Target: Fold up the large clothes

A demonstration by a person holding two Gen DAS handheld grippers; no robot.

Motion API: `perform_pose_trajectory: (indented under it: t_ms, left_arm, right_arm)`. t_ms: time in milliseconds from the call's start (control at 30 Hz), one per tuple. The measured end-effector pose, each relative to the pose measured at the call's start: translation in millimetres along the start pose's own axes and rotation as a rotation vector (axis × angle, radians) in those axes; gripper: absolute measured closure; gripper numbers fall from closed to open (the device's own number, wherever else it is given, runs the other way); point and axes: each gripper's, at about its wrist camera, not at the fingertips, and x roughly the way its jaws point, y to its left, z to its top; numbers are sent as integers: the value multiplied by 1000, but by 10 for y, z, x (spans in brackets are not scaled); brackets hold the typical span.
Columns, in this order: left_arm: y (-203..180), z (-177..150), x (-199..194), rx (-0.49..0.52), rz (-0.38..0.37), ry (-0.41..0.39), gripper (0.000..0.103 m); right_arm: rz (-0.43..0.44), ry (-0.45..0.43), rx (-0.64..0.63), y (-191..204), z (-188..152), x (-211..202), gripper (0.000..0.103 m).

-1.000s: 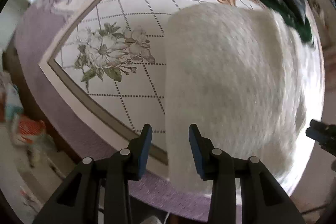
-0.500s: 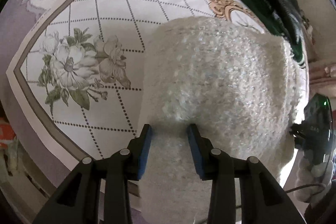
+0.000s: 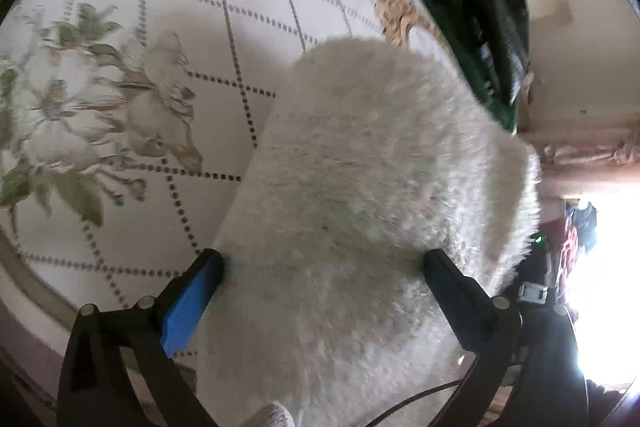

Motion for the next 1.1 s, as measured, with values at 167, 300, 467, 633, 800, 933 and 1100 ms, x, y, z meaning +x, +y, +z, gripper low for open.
perform_pose_trajectory:
  t_ms: [167, 300, 467, 633, 800, 933, 1100]
  left_arm:
    - [-28, 19, 23, -45, -6, -33, 0]
    - [-439, -38, -61, 85, 99, -73, 1]
    - [-820, -35, -201, 168, 150, -103, 1]
    - [-1217, 138, -465, 201, 129, -136, 2]
    - [-1717, 525, -661, 243, 96, -152, 2]
    - [-2337, 1089, -764, 256, 51, -165, 2]
    - [-3163, 2038, -670, 294, 8, -179, 2]
  right_arm:
    - [29, -28, 12, 50, -9, 38, 32]
    - [72, -73, 52, 128, -158, -32, 62]
    - [110, -113, 72, 292, -393, -241, 69]
    - [149, -178, 87, 503, -480, -472, 70]
    - [180, -264, 89, 737, -409, -1101, 70]
    - [176, -348, 73, 1016, -163, -1804, 70]
    - [169, -455, 60, 1249, 454, -2704, 70]
